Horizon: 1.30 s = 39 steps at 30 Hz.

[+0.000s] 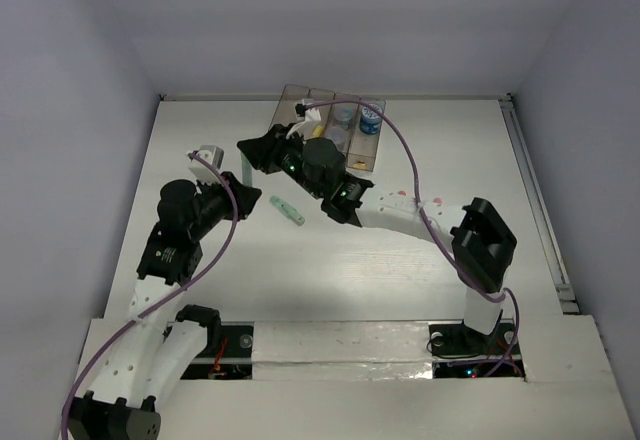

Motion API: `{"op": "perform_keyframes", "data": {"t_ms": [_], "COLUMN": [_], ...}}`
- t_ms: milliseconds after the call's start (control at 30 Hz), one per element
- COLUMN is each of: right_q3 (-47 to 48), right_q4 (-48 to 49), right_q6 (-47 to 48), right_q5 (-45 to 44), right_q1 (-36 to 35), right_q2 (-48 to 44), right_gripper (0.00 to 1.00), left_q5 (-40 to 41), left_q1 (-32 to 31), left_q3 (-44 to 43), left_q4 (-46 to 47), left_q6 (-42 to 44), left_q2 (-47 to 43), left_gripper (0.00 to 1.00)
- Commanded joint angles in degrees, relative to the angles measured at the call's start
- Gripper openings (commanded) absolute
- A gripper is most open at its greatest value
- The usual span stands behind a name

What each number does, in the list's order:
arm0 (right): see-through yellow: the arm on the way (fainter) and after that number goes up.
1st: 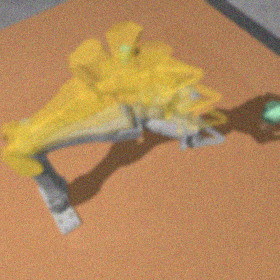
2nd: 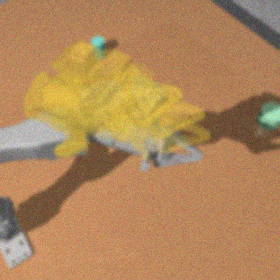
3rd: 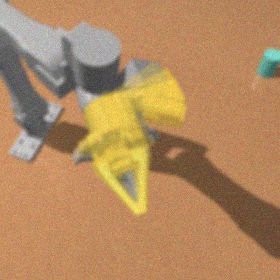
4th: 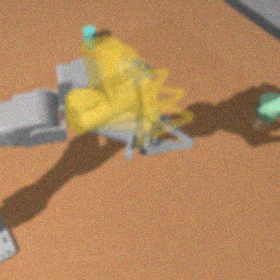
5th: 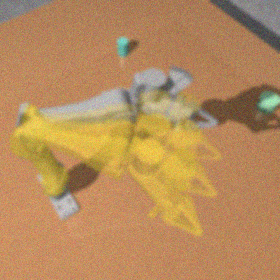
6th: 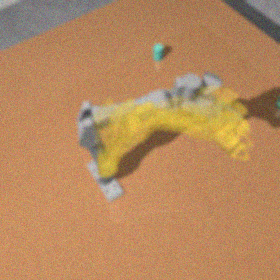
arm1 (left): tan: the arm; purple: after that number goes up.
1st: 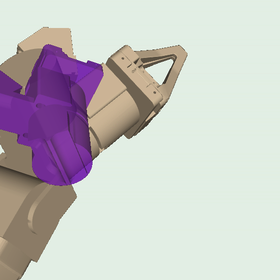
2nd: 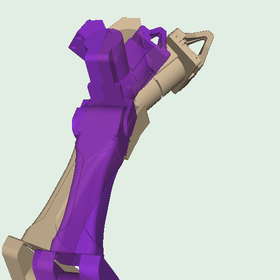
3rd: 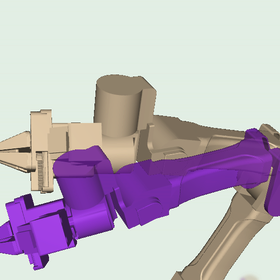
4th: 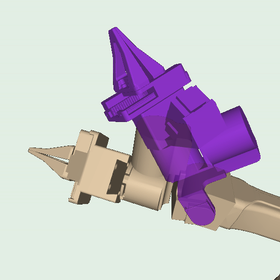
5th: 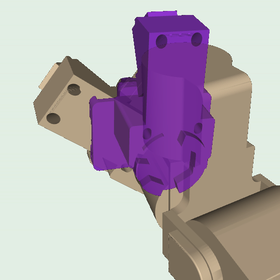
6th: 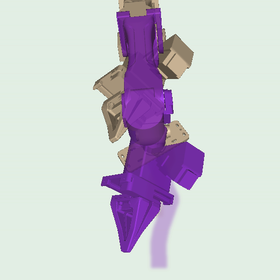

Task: Sort the stationery into containers
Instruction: Close the pen cap on the pen.

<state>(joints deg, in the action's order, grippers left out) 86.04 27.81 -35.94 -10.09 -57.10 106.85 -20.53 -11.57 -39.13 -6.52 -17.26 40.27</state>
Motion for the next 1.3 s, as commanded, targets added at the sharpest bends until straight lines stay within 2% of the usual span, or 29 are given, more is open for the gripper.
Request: {"op": "perform_keyframes", "data": {"t_ms": [0,200,367,767,1267], "right_q3": [-2.5,-4.5,-4.9,-11.9,-20.3], "right_q4": [2.6,7.2,7.4,7.0,5.7], "right_q6": [-2.4,-6.1,-7.6,-4.4,-2.2], "right_q5": [1.1,7.4,12.5,15.7,17.5], "right_q1": [-1.4,-1.4,-1.4,-3.0,-7.1], "right_q2": [-1.6,-1.5,-1.6,-3.0,-3.0], "right_gripper": [0.13,0.12,0.12,0.00,0.00], "left_q5": [0.8,-0.8,-0.2,-0.9,-1.3], "left_q1": [0.5,0.5,0.5,1.0,2.1], "left_q3": [-2.0,-1.7,-1.7,-1.8,-1.8], "left_q4": [7.4,8.4,8.6,9.4,9.7], "left_q6": [-0.1,-0.3,-0.3,-1.1,-1.5], "left_q2": [-2.0,-2.4,-3.4,-3.9,-3.5], "left_gripper": [0.00,0.00,0.00,0.00,0.00]}}
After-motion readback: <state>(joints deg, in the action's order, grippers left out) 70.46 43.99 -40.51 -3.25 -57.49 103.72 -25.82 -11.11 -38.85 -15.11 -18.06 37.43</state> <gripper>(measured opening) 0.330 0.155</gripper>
